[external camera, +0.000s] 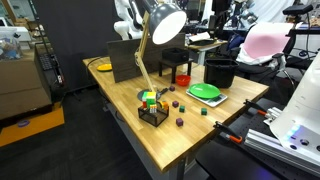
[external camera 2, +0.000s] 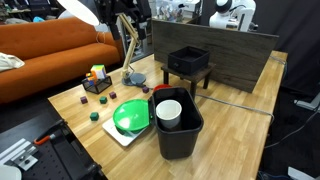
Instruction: Put the purple thing to the furthest right on the plate
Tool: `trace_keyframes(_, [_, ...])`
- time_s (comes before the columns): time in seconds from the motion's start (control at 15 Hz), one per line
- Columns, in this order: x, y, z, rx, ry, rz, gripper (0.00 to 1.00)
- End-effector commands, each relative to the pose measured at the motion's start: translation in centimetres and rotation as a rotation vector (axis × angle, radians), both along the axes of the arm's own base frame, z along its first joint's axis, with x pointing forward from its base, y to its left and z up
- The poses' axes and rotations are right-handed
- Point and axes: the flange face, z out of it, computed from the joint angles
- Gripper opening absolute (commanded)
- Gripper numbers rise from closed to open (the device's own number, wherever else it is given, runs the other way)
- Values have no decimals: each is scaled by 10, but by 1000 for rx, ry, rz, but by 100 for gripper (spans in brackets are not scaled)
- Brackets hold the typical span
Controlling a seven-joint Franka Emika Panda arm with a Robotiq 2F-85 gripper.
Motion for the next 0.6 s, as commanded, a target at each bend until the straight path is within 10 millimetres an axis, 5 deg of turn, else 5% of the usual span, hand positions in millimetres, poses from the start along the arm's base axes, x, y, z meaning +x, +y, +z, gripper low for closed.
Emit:
trace_keyframes(0.0, [32, 20, -9, 37, -3, 76, 100])
trace_keyframes(0.33, [66, 46, -39, 71, 32, 145, 100])
trace_keyframes(0.4, [54, 46, -35, 52, 24, 124, 100])
trace_keyframes(0.53, [63, 47, -44, 56, 40, 130, 100])
